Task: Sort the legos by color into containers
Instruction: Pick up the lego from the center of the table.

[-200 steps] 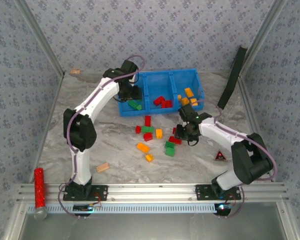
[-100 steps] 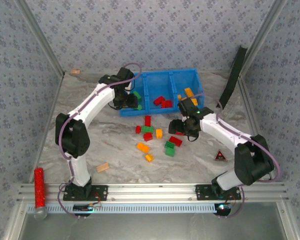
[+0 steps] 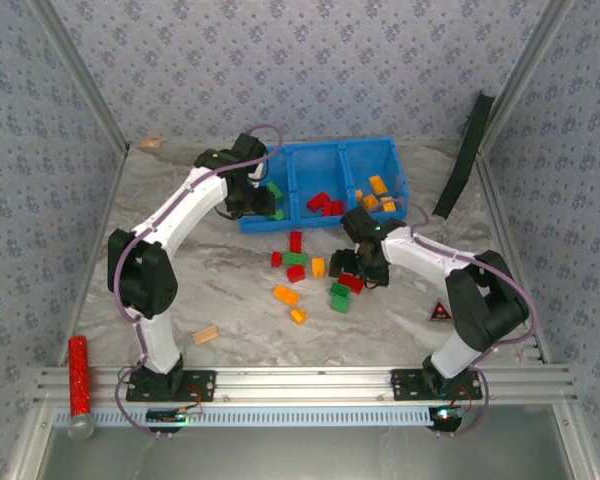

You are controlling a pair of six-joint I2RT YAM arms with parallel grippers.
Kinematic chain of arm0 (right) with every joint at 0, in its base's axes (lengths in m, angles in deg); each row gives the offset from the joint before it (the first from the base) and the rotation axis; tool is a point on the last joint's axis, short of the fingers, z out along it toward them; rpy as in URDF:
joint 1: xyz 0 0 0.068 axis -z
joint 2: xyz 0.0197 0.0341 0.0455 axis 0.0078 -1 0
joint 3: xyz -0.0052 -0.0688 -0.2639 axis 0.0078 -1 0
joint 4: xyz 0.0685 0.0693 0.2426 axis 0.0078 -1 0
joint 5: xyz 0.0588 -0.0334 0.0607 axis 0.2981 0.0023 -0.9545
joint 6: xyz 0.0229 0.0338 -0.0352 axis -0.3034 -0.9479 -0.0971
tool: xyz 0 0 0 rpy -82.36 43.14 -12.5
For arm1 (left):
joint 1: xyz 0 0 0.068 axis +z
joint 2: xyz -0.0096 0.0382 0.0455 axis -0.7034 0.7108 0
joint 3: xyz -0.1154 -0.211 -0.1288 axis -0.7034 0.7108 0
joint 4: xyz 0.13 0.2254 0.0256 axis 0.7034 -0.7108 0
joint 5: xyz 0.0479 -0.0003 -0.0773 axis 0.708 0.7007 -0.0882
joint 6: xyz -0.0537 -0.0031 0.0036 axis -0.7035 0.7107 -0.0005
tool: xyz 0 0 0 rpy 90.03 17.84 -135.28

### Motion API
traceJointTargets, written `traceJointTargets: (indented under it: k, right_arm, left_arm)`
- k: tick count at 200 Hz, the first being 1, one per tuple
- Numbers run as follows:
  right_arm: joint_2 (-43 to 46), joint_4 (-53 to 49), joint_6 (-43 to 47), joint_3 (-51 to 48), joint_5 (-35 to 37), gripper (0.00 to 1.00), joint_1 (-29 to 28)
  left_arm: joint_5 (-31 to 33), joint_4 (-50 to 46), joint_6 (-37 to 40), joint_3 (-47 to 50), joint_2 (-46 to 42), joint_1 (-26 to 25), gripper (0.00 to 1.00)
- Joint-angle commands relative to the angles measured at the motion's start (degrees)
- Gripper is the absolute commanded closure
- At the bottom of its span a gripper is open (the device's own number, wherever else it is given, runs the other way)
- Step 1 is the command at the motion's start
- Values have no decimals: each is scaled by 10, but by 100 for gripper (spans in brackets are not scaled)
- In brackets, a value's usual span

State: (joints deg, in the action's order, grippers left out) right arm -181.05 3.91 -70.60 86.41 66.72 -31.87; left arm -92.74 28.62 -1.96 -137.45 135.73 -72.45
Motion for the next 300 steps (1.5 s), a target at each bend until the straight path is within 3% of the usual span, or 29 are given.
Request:
traceJointTargets:
  k: [1,108,157,191,234,267,300]
  right_arm:
    - [-20,-7,-52,-4,17,3,-5]
    - [-72,33,-141,-9,53,9,-5]
    - [-104,37,-138,-1,47,23,-7]
    - [-95,22,-118,-10,56,43,-6]
    - [-39,-45,17,37,54,53,6]
    - [-30,-110,137,165,64,55,25]
    - [-68,-85,219,281,61,55,31]
  left_arm:
    - [-19,1,19,0,-12,2,47]
    - [-31,1,51,-3,-11,16,47]
    - [-36,1,54,-3,-8,21,47]
    - [-40,-6,52,4,-13,21,47]
    - [-39,-16,14,76,-59,19,47]
    - [-68,-12,-33,155,-111,4,47]
    - [-70,2,-67,216,-138,-42,46]
